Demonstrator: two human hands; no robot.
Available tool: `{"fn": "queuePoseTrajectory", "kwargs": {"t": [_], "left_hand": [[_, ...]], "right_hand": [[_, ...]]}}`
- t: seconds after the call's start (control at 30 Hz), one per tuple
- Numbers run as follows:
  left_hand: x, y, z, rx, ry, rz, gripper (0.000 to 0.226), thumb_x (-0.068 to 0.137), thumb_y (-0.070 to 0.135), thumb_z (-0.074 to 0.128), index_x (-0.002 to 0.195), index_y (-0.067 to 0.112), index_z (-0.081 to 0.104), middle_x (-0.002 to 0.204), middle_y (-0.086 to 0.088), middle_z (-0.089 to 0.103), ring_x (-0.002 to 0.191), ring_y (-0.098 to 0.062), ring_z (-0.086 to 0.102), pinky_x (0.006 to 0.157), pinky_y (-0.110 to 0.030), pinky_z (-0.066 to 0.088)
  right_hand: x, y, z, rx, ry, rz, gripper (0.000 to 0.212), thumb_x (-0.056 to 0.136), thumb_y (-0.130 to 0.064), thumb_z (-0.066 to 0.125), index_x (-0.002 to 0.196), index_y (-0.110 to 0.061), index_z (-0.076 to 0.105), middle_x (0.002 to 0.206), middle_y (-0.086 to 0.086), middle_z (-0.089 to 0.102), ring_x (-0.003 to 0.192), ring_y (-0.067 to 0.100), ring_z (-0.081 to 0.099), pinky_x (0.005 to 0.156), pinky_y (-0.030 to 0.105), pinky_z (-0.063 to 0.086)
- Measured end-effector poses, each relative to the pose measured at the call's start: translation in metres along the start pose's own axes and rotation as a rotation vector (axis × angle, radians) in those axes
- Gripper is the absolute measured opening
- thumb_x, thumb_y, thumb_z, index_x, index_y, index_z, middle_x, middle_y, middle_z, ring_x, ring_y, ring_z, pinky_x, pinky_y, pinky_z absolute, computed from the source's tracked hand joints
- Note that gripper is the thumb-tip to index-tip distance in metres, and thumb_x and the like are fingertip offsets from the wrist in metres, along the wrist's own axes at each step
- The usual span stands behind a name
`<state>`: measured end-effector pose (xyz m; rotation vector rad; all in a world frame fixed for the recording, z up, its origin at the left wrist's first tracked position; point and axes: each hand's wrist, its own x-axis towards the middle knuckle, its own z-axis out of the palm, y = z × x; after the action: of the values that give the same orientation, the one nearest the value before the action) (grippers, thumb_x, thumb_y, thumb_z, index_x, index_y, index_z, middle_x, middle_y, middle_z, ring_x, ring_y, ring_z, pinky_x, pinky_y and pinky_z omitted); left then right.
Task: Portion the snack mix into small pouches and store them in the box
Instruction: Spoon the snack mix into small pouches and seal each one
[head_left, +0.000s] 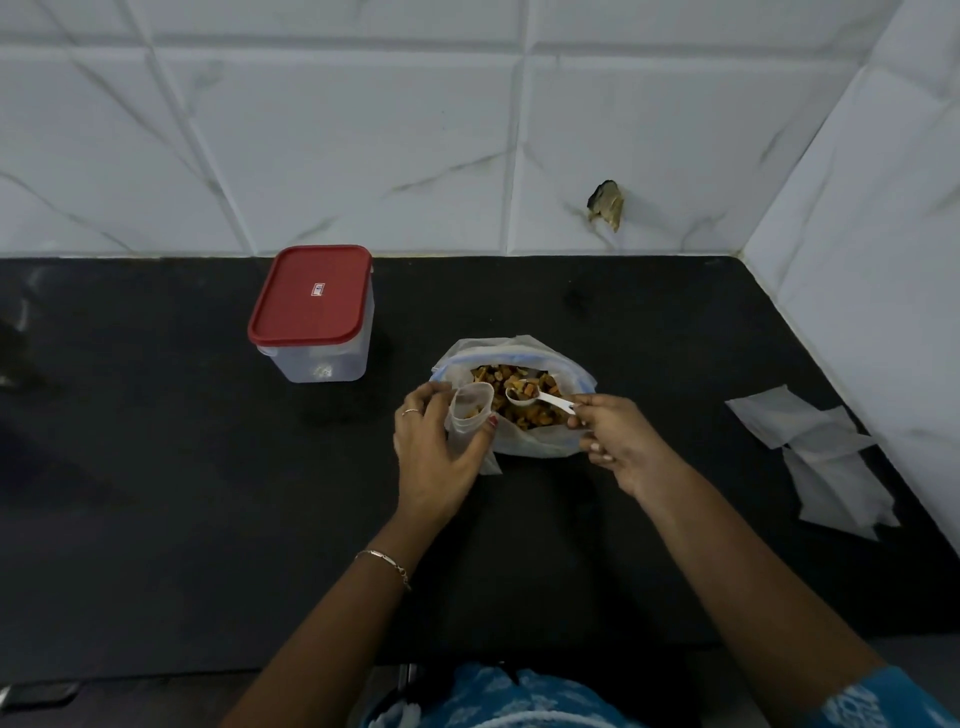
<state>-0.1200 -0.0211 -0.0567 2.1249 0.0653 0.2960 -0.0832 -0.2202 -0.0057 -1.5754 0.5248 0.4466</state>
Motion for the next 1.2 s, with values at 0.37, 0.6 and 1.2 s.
{"fn": "queuePoseTrajectory", "kwargs": {"t": [0.37,0.6,1.2], "left_hand": [[0.016,0.011,0.005,0.149,-0.161,-0.001,0.034,0.09,0.049,0.056,0.119,0.034,0.048,0.117,0.015,0.062,0.115,-0.008,0.054,0.109,-0.044,0.018],[0.018,0.019,0.009,0.157,-0.157,0.011,0.037,0.086,0.048,0.062,0.117,0.031,0.049,0.118,0.013,0.062,0.115,-0.008,0.053,0.109,-0.044,0.018],[0.021,0.014,0.02,0.26,-0.038,-0.004,0.036,0.081,0.06,0.058,0.107,0.035,0.055,0.102,0.018,0.066,0.105,-0.004,0.057,0.108,-0.045,0.022]], "right_hand": [[-0.029,-0.026,-0.017,0.036,-0.052,-0.132,0.023,0.099,-0.008,0.044,0.111,-0.008,0.064,0.075,0.003,0.055,0.04,0.004,0.03,0.032,0.014,0.022],[-0.038,-0.03,-0.005,-0.104,-0.065,-0.143,0.022,0.099,-0.008,0.045,0.11,-0.011,0.065,0.075,0.003,0.054,0.039,0.004,0.032,0.033,0.014,0.023],[-0.047,-0.02,0.03,-1.326,0.151,-1.02,0.032,0.1,-0.02,0.045,0.131,-0.02,0.053,0.125,-0.002,0.059,0.108,0.009,0.056,0.075,0.013,0.024]]}}
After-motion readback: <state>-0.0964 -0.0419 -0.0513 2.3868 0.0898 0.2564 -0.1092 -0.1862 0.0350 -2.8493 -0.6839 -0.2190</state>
